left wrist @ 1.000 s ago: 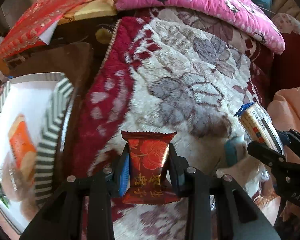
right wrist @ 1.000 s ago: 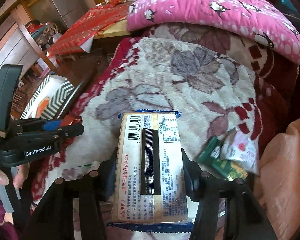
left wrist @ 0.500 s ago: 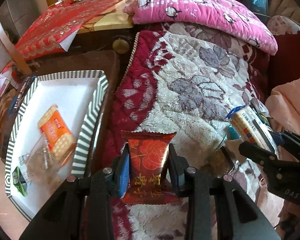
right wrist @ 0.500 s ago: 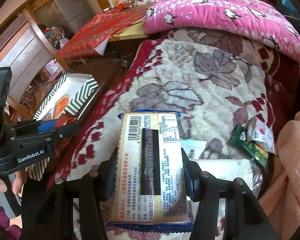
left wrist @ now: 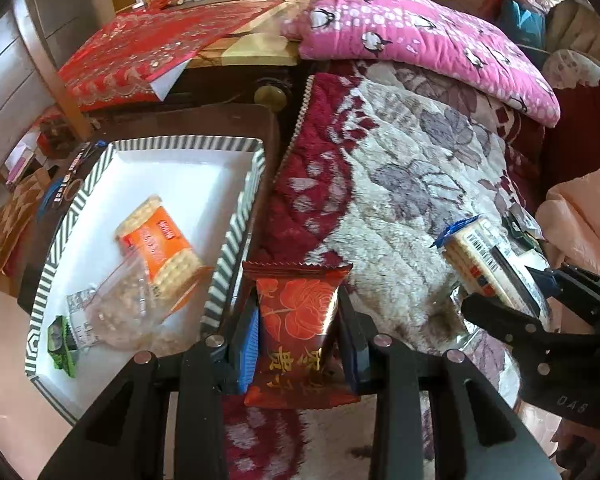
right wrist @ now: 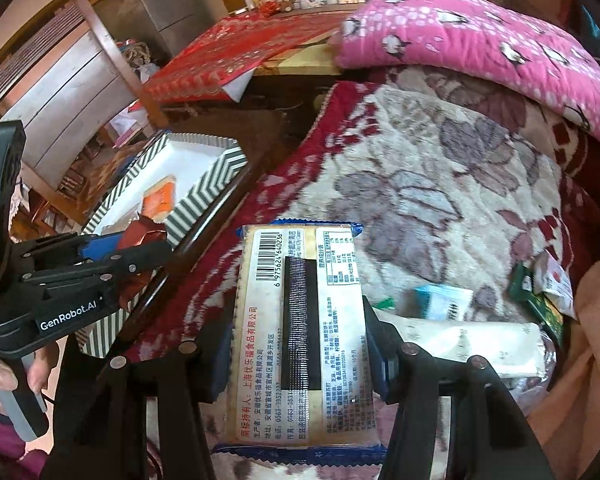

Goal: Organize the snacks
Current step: 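Carry the red candy and biscuit box over the white tray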

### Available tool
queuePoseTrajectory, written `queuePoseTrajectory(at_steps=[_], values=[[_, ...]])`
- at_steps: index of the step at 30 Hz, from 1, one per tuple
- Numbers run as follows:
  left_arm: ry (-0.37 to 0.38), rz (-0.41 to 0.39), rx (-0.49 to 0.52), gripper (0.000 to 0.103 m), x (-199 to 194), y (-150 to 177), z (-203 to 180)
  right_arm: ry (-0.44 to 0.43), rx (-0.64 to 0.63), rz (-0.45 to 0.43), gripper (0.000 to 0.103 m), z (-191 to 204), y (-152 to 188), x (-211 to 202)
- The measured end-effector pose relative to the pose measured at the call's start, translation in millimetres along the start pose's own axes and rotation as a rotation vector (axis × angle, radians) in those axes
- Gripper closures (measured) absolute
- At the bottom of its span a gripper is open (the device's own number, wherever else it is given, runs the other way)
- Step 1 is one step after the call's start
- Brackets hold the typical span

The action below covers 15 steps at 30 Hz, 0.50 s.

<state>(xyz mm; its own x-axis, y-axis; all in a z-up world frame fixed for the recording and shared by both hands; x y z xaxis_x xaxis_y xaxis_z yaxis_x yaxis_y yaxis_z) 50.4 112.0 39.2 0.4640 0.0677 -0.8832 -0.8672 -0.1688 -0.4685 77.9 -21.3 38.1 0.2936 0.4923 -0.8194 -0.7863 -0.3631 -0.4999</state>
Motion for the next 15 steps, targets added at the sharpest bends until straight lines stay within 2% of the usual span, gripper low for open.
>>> queuePoseTrajectory(at_steps=[15], values=[[-0.044, -0.039, -0.092, 0.07, -23, 3, 66, -0.041, -0.098, 0.021, 0.044, 66, -17, 16]])
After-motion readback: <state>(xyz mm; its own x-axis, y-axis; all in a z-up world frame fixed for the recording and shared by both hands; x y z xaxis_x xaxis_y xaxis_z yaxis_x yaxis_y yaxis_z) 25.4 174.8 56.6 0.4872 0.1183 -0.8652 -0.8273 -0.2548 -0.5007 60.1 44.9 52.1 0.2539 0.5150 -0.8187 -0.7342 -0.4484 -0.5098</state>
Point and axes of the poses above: each gripper's, at about its wrist camera, not at the fingertips, and x roughly the way its jaws point, z to its left, y to its underside, the point moved 8 cm from there along x, roughly the way its jaws point, and after that the axes turned 1 degree about -z, right-handed, at the moved point
